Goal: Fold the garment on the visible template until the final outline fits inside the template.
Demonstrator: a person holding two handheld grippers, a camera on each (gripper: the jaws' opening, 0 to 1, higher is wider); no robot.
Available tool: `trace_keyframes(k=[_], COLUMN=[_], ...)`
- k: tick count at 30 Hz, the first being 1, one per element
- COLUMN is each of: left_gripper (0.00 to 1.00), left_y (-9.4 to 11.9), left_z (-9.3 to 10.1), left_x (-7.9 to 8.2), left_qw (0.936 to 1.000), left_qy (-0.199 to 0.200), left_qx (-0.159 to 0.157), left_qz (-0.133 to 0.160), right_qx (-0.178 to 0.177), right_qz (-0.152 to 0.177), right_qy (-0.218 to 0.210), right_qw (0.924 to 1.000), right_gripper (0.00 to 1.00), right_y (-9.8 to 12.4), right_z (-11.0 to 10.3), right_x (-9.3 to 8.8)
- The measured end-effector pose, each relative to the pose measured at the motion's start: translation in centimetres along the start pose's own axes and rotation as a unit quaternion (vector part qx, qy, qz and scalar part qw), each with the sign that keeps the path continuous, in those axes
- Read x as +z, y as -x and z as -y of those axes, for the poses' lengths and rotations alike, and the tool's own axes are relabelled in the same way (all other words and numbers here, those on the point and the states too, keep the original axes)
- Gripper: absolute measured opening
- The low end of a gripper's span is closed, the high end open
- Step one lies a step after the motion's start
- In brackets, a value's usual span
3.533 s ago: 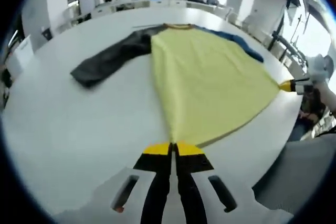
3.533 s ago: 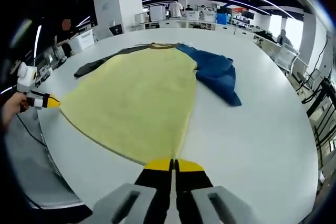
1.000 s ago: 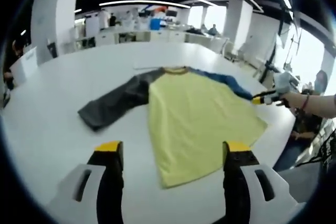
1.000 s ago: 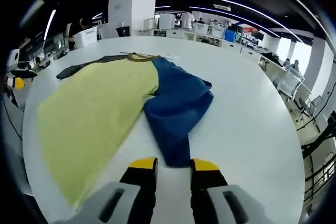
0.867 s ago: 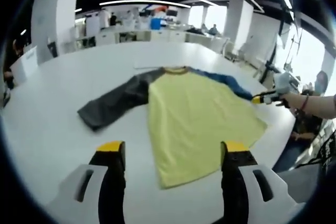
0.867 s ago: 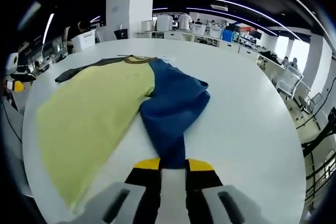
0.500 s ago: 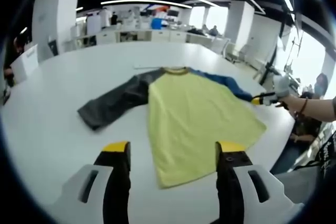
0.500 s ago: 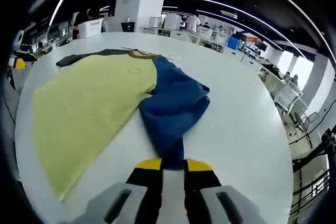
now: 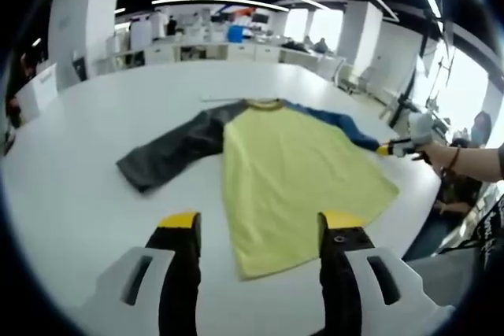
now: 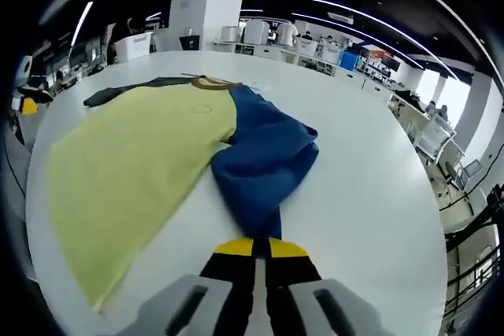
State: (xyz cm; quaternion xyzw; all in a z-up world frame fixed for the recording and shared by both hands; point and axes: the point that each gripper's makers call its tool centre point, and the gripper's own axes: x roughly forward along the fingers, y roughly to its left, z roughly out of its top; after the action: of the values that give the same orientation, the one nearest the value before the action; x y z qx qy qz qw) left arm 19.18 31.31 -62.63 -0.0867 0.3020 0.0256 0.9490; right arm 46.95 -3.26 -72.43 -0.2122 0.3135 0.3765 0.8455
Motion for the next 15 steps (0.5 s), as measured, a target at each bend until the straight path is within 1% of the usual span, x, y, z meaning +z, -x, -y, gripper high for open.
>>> trace_keyframes(k=[3, 5, 8, 10, 12, 15], left_gripper=[0.55, 0.55, 0.54, 0.54, 0.54, 0.54], left_y=[0.0, 0.0, 0.0, 0.0, -0.1, -0.1], left_z=[0.1, 0.1, 0.2, 0.1, 0.2, 0.2], left_x=[0.2, 0.3, 0.5, 0.5, 0.6, 0.7], left_qw=[1.0, 1.0, 0.9999, 0.9999, 0.9999, 0.9999], left_qy=[-0.003, -0.004, -0.006, -0.007, -0.008, -0.008], left_qx=[-0.002, -0.003, -0.005, -0.006, -0.007, -0.009], left_qz=[0.002, 0.005, 0.008, 0.007, 0.007, 0.007], right_qx=[0.0, 0.001, -0.006, -0.013, -0.018, -0.026], right_qz=[-0.006, 0.003, 0.005, 0.005, 0.012, 0.009], right_qy=[-0.001, -0.004, -0.008, -0.016, -0.038, -0.046], right_qw=[1.0, 1.0, 0.9999, 0.9998, 0.999, 0.9986], right_gripper=[0.0, 0.0, 0.0, 0.0, 0.0, 0.0], right_y=[0.6, 1.5, 2.6, 3.5, 4.3, 4.9], right_z=[-0.1, 0.1, 0.5, 1.0, 1.6, 2.5], right_x=[0.1, 0.5, 0.9, 1.1, 1.7, 2.1])
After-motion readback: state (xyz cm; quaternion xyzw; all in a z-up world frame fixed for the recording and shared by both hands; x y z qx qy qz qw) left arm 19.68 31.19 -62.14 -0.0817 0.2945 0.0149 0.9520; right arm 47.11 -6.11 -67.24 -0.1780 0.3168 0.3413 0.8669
